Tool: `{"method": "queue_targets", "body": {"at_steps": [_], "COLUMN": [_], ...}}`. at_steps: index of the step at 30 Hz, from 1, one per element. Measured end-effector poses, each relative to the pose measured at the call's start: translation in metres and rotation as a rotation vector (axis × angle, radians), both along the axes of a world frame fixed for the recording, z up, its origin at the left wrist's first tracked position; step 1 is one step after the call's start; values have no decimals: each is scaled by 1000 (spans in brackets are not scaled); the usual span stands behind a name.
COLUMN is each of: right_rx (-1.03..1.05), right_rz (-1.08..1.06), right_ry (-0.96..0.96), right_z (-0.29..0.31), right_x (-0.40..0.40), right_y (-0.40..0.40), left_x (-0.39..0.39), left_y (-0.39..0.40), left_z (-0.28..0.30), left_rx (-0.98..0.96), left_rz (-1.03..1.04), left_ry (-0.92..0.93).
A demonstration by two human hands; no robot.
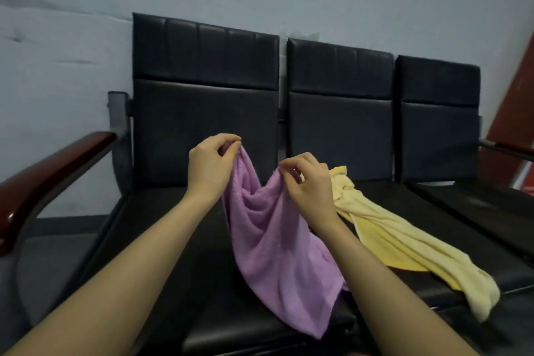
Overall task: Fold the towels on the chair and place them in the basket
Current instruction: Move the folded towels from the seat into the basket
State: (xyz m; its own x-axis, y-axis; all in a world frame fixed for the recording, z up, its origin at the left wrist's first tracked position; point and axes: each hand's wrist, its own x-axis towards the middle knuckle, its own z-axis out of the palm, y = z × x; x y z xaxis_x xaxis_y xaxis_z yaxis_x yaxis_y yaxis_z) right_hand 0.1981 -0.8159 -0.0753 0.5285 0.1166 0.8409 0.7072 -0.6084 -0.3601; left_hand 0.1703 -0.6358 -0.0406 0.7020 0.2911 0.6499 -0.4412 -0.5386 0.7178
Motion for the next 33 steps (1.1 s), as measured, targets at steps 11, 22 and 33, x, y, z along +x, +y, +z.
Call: {"method": "queue_targets", "body": {"at_steps": [11, 22, 33], "right_rx": [97, -315, 50], "right_rz": [283, -25, 353], "right_ry": [443, 813, 631], "right_z": [-75, -116, -78], "right_x": [-28, -7, -17], "right_y": [50, 3, -6], "left_x": [-49, -41, -48], "left_y": [67, 9, -28], "left_z": [-92, -132, -132], "left_rx": [-54, 372, 172], "left_rz": [139, 4, -27], "left_ry": [347, 510, 304]}}
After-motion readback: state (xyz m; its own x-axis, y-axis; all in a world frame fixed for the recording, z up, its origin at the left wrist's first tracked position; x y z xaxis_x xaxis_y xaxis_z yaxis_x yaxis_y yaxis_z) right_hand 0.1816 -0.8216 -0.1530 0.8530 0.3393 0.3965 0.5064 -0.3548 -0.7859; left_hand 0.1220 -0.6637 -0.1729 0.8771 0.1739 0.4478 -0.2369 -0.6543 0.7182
